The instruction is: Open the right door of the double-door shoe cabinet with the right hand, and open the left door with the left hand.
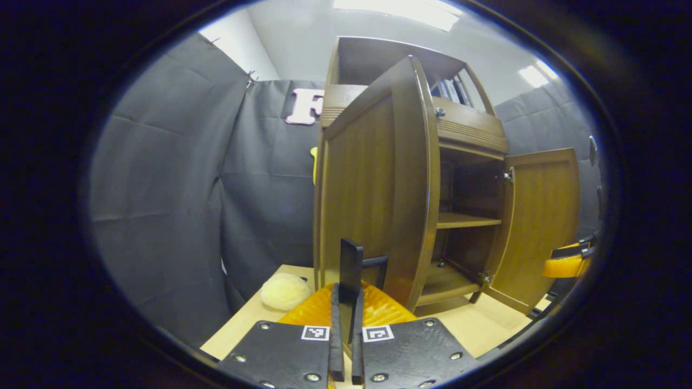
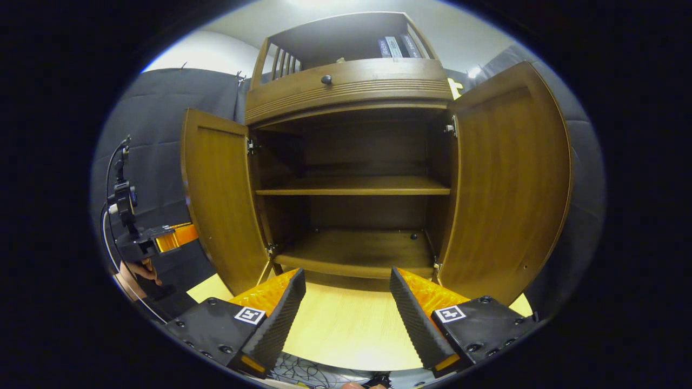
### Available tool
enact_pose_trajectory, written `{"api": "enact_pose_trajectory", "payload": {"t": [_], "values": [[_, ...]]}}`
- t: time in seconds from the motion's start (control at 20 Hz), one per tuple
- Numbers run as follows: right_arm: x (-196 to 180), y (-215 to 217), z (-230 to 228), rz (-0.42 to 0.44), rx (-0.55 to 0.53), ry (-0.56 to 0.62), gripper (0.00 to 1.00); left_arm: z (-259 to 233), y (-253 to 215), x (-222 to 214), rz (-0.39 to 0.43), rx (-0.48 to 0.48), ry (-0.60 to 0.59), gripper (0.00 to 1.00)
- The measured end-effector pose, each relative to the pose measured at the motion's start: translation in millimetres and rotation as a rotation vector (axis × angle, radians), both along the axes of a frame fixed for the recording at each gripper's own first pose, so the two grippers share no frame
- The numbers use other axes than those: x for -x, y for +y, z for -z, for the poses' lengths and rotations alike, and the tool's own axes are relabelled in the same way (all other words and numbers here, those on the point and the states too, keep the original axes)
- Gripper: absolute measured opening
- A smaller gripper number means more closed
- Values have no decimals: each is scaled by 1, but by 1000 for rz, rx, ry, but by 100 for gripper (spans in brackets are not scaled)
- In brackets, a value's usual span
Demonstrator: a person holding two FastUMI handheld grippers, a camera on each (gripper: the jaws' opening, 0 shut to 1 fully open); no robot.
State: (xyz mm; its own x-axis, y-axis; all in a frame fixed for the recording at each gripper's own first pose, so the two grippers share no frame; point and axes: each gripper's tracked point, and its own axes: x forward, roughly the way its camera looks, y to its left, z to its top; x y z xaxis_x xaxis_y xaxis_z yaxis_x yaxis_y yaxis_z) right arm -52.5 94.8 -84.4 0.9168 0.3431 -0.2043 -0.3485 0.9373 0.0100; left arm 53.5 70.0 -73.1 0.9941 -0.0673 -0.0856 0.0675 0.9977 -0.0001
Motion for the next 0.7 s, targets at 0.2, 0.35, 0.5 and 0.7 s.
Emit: {"api": "enact_pose_trajectory", "payload": {"t": [0.2, 0.35, 0.5, 0.7], "values": [[-18, -22, -13, 58, 25, -41, 95, -14, 52, 1, 10, -45, -30, 7], [-30, -42, -18, 101, 75, -49, 94, -18, 69, -5, 101, -85, -31, 7], [-39, -53, -31, 133, 107, -55, 95, -20, 89, -14, 140, -98, -24, 7], [-47, -70, -68, 176, 131, -127, 95, -26, 96, -15, 161, -81, -35, 7]]}}
